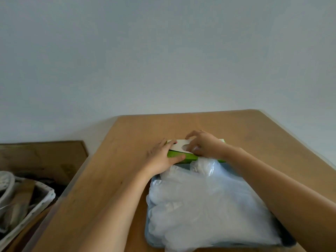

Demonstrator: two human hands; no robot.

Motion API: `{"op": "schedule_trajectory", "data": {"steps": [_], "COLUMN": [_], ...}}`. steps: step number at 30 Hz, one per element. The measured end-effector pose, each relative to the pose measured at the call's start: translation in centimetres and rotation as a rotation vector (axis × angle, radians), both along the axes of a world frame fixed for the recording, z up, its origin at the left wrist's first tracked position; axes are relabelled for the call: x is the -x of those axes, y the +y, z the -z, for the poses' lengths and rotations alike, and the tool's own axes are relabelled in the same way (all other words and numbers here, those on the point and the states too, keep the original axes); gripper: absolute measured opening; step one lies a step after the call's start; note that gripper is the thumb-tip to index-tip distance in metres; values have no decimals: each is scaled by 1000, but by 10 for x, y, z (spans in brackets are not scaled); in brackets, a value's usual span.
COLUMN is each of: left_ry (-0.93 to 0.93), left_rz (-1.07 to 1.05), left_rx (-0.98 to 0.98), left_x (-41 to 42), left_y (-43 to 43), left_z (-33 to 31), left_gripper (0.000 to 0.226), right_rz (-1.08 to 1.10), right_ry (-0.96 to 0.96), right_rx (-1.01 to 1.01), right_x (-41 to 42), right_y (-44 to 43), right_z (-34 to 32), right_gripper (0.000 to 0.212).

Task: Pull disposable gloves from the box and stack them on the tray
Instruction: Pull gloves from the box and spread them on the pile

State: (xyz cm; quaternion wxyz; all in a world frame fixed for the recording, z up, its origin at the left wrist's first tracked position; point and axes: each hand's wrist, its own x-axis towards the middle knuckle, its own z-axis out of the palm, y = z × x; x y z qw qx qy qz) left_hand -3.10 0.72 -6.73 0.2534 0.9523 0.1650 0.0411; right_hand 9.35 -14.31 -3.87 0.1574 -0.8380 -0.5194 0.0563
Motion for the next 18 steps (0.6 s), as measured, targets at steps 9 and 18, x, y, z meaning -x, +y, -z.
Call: {"op": "schedule_trajectory", "data": {"steps": [9,18], "left_ry": [10,32], "left_rz": [7,20], "left_rx": [-78,-36], "left_x": [-2,-2], "left_y": [3,6], "left_z": [3,0], "left_gripper": [73,72], "right_rz": [112,357], "right_ry": [175,329], "right_rx": [-311,-474], "right_x": [-9,-17], "right_y": [-13,-27], "right_z": [4,-4], "right_gripper": [8,13]}}
